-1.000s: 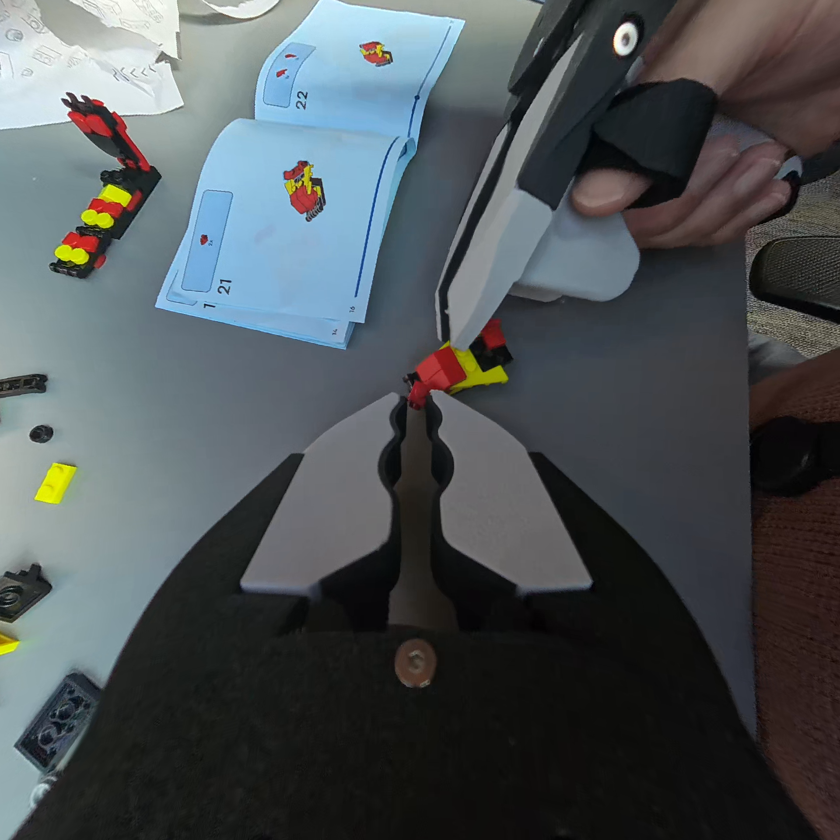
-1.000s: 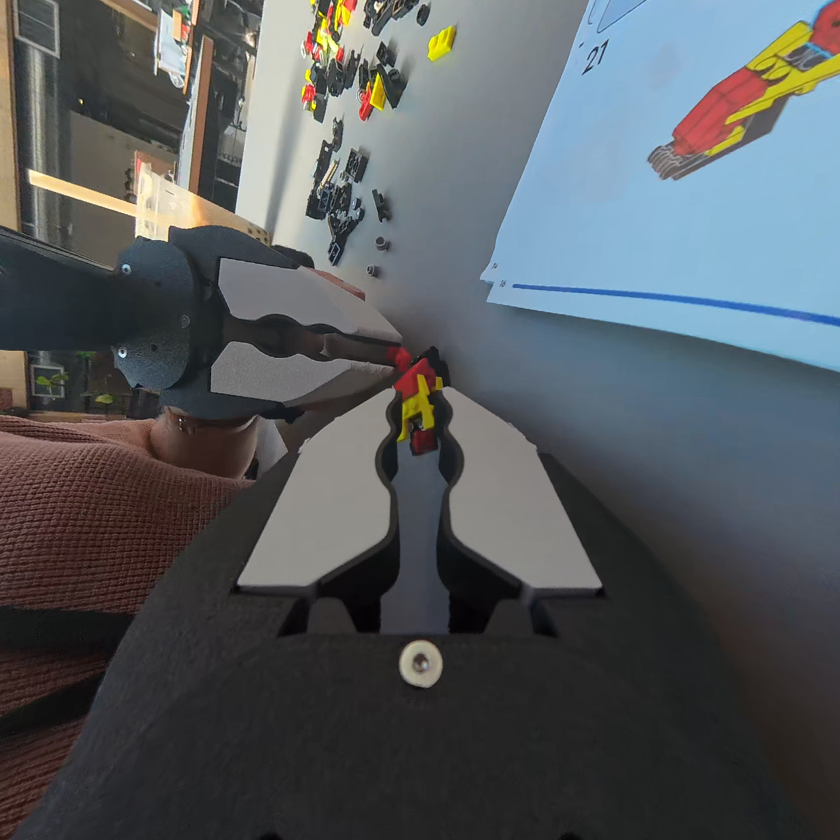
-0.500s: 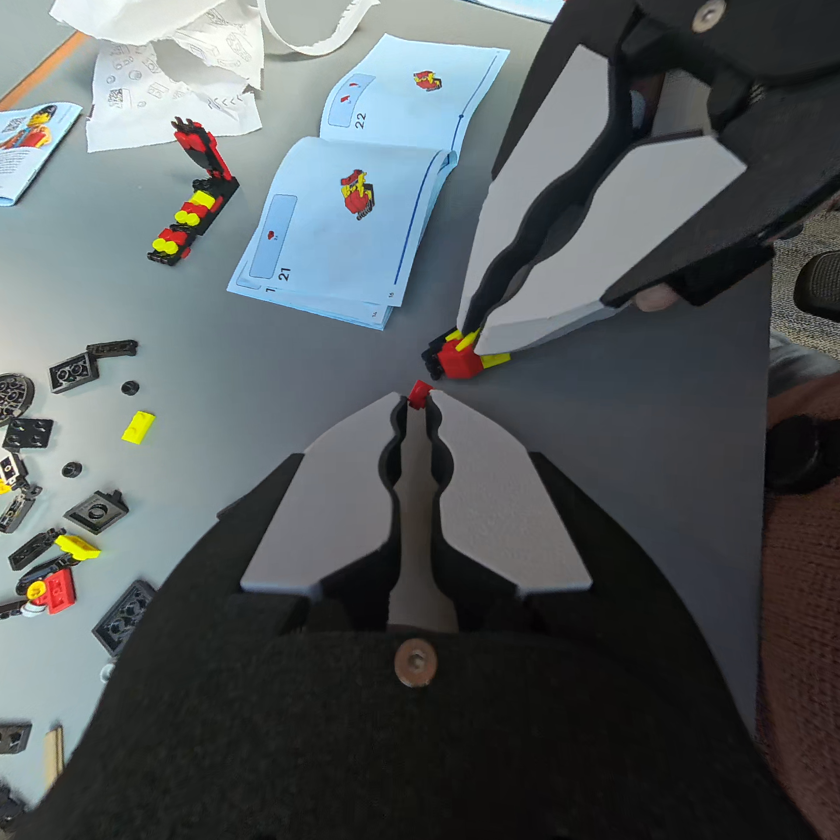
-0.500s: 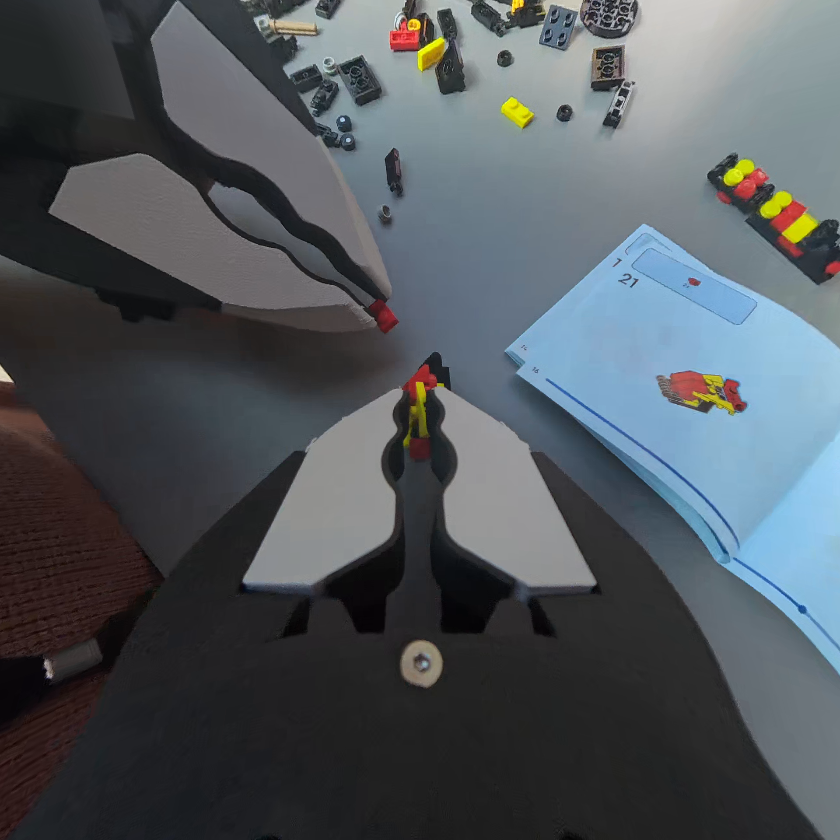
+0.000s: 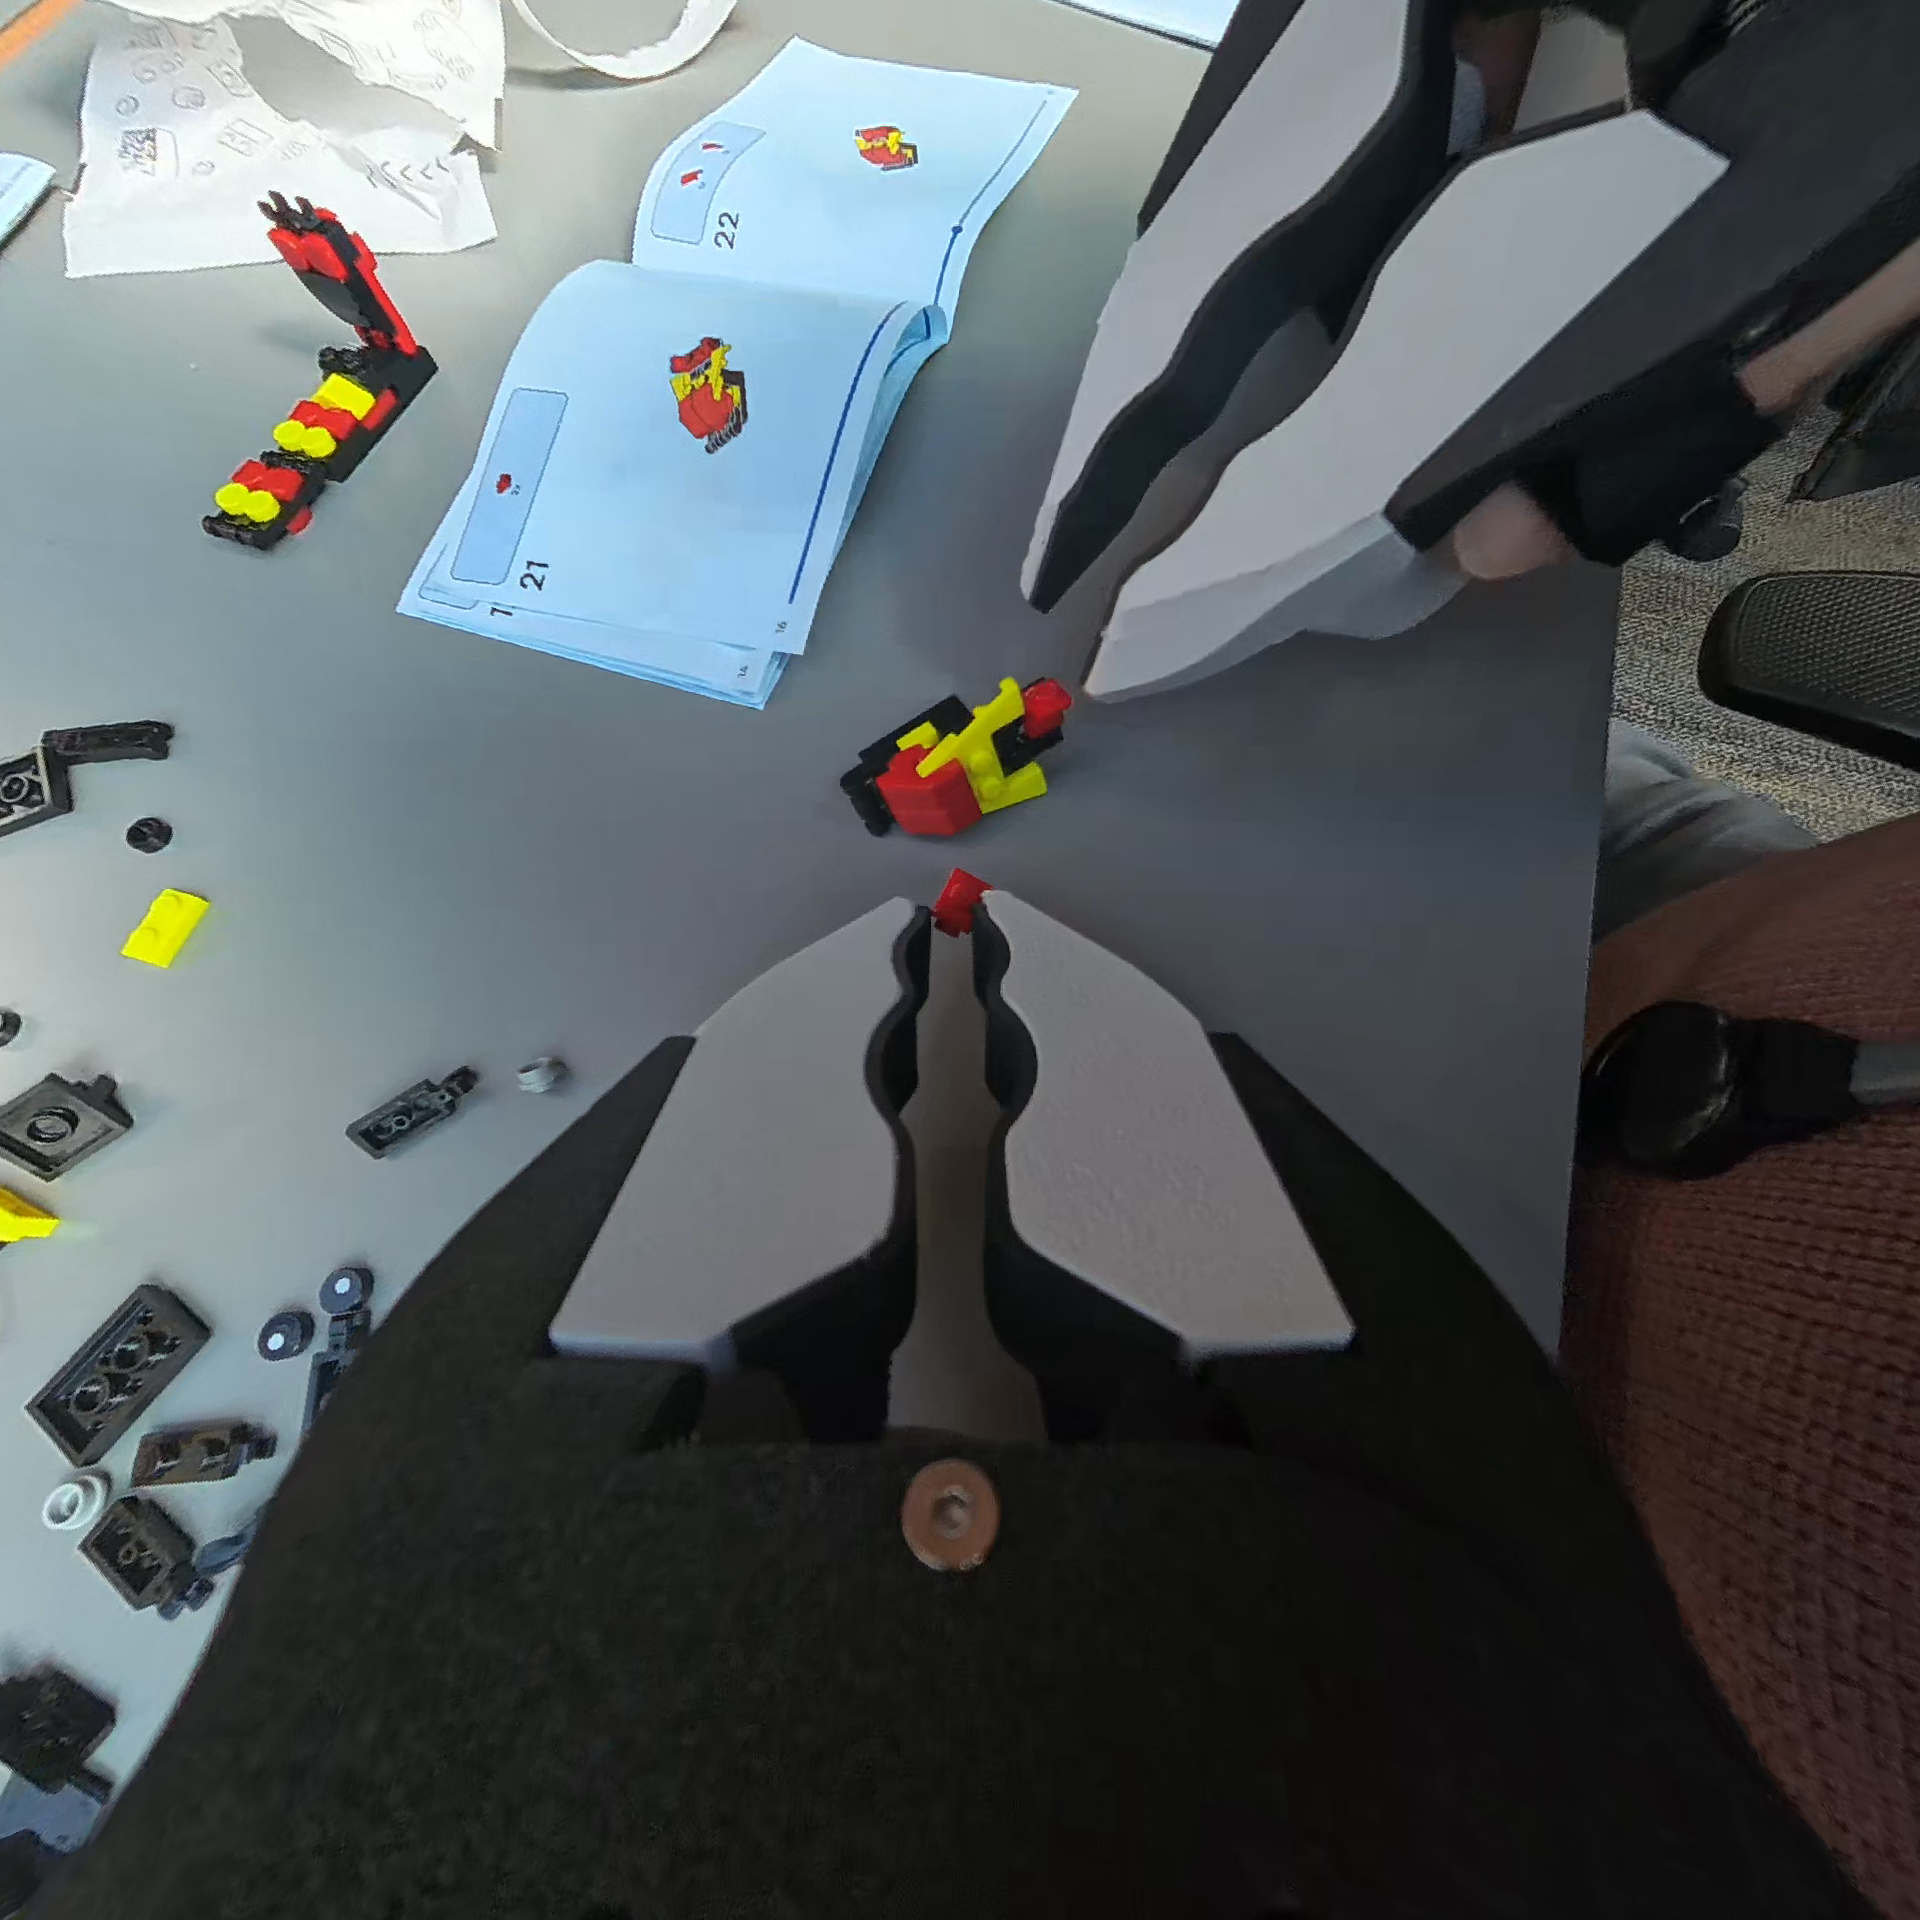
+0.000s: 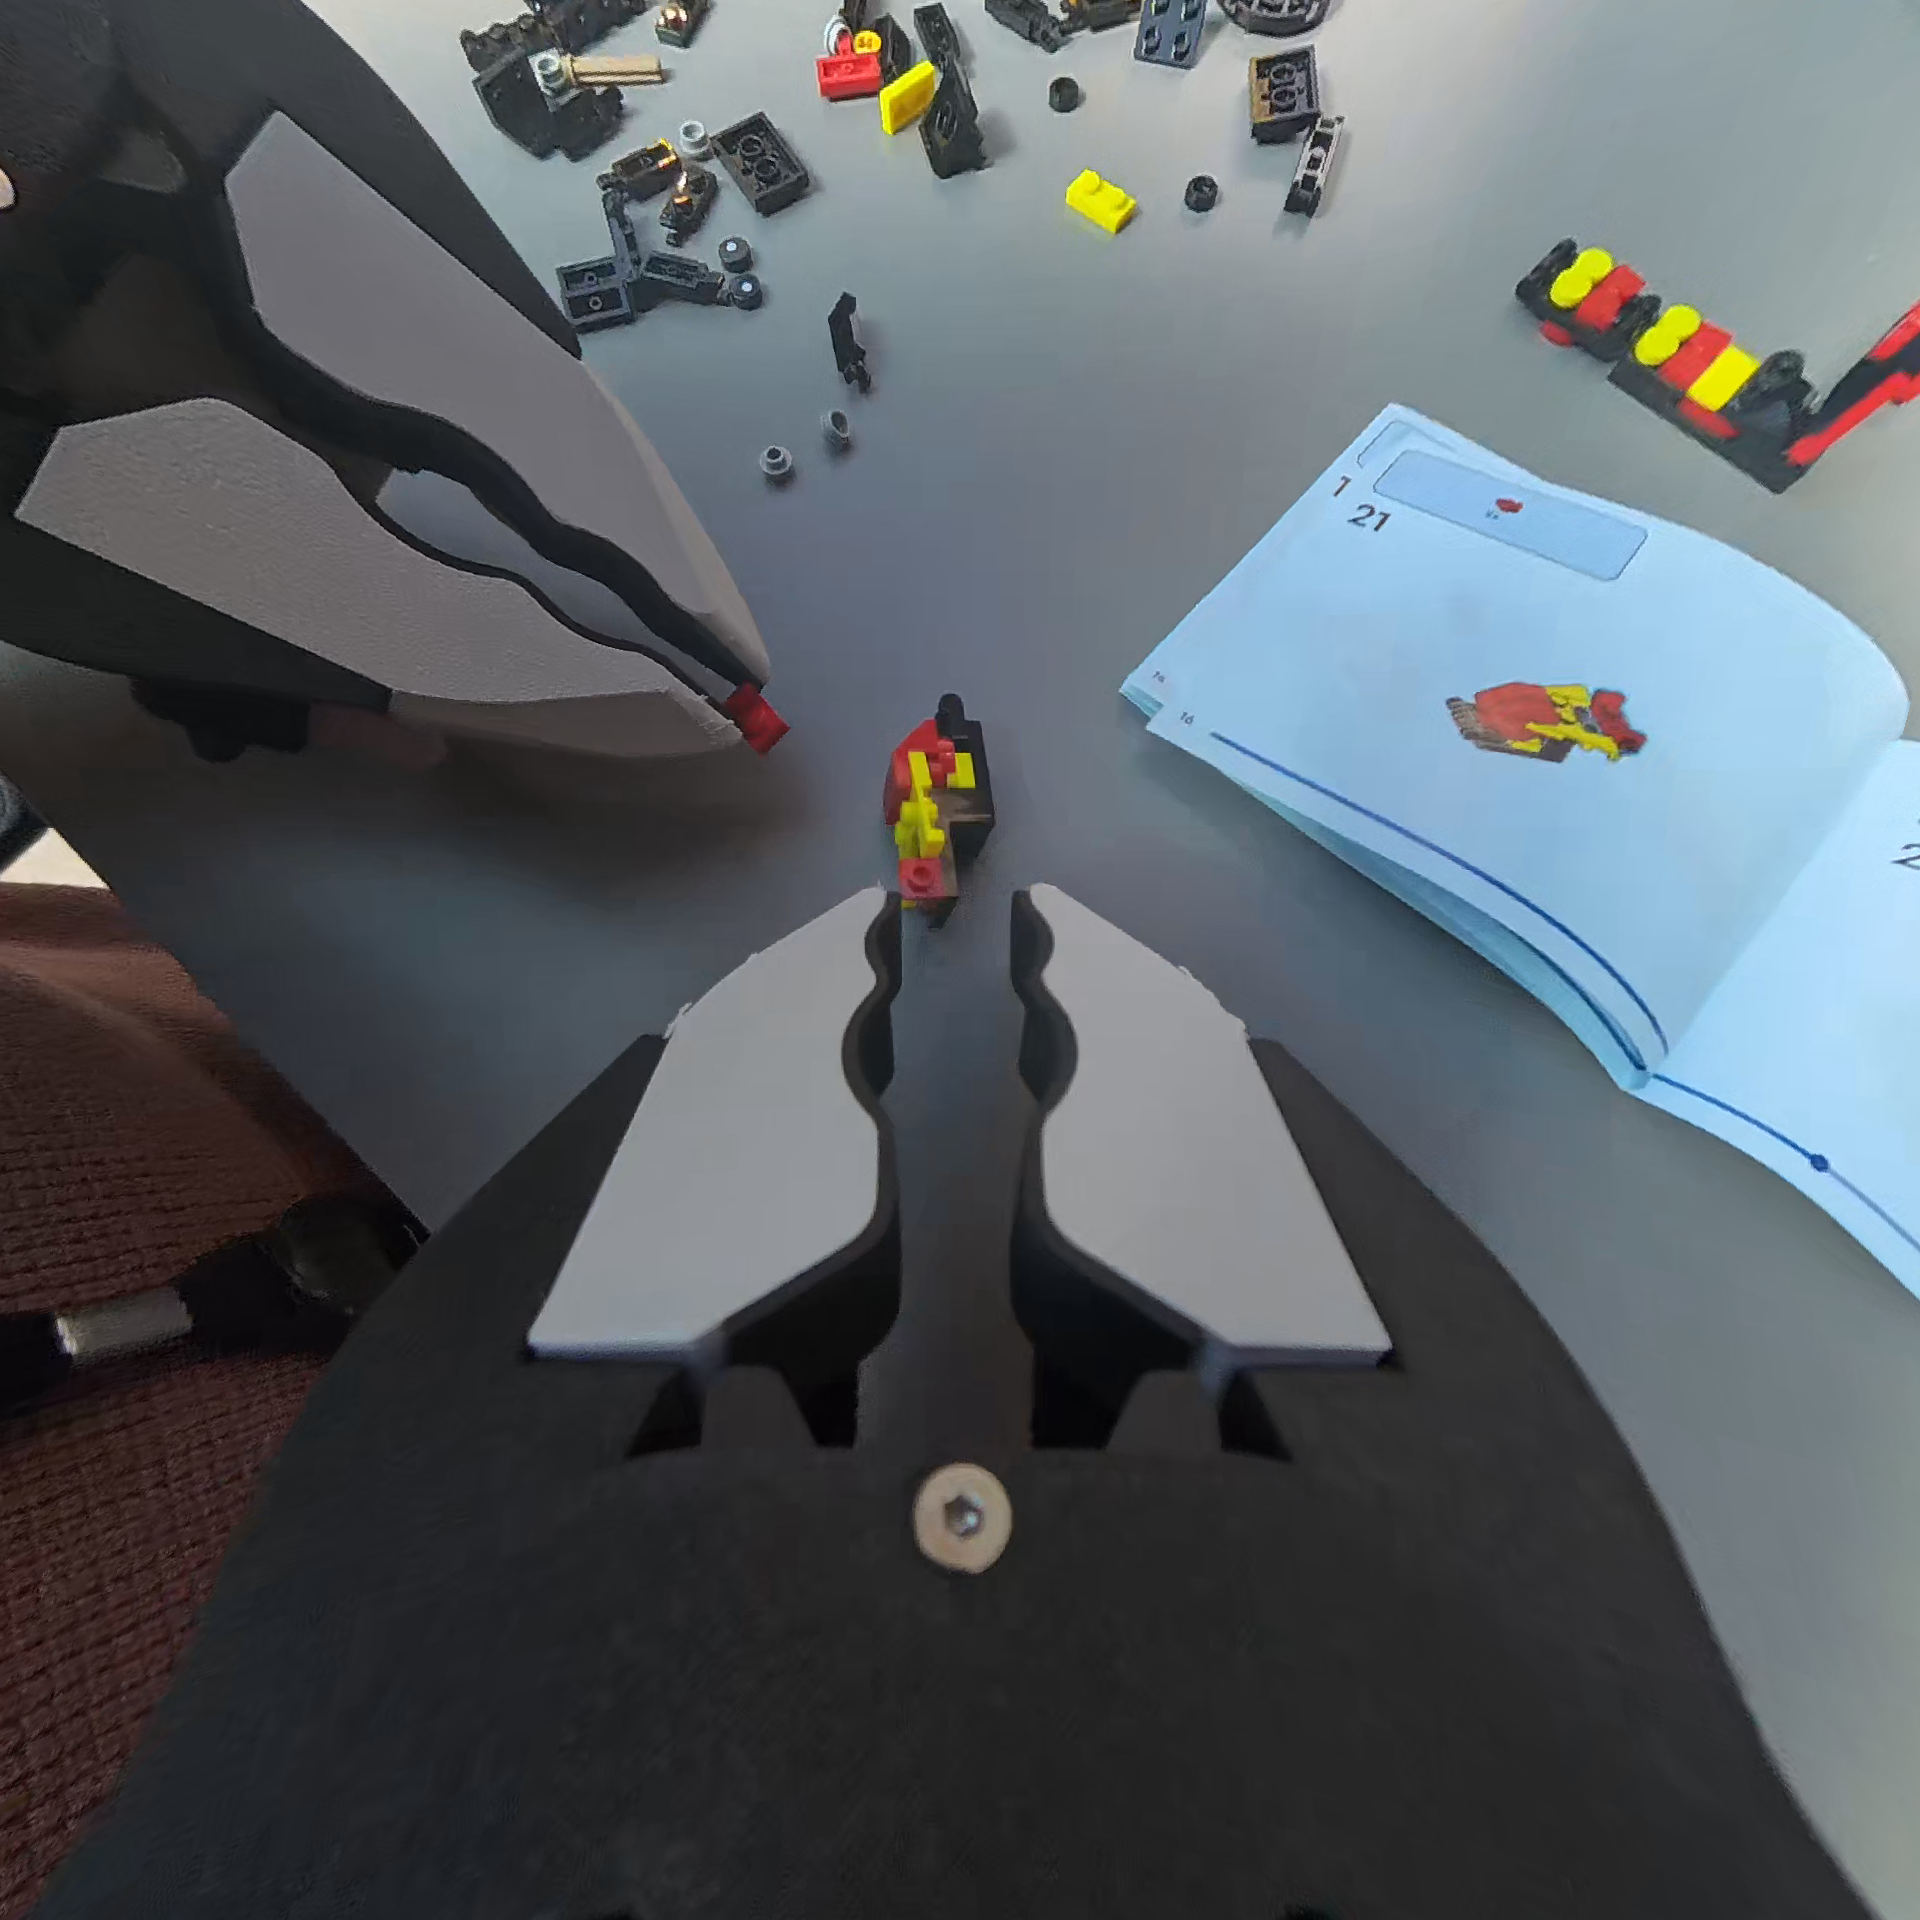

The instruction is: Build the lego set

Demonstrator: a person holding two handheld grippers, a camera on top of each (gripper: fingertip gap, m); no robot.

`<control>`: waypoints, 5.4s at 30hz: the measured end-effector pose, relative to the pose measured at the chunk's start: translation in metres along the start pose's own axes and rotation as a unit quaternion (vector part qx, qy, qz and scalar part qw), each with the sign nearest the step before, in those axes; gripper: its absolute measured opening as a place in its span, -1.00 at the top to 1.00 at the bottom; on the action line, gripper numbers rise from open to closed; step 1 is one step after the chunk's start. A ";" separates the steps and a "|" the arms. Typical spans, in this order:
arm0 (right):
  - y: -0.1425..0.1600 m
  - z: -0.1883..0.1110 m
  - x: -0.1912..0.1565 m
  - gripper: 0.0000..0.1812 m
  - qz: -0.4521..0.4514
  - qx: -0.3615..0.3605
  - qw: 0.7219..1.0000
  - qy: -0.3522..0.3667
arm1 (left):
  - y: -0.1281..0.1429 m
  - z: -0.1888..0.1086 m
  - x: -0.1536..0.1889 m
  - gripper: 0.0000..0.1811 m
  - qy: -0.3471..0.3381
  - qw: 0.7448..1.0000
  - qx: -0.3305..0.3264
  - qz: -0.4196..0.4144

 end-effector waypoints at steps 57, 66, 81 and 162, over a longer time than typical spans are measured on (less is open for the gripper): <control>-0.008 0.012 0.019 0.89 0.430 0.344 0.821 -0.151 | -0.054 0.018 0.003 0.92 -0.206 0.969 0.122 0.066; -0.006 0.016 0.023 0.90 0.476 0.333 0.796 -0.171 | -0.063 0.021 0.000 0.92 -0.221 0.963 0.055 0.144; -0.002 0.019 0.027 0.90 0.530 0.302 0.764 -0.207 | -0.067 0.023 0.000 0.93 -0.216 0.961 0.024 0.173; -0.032 0.001 0.017 0.90 0.475 0.457 0.678 -0.326 | -0.065 0.003 -0.016 0.94 0.060 0.843 0.462 -0.267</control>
Point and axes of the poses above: each gripper's, where its closed fingertips meet, z out along the fingers, y out of its underside, x = y × z across the jaws, the point moved 8 cm from there along -z, back along the fingers, and after that the axes turned 2 degrees about y, right-handed, at the moved point
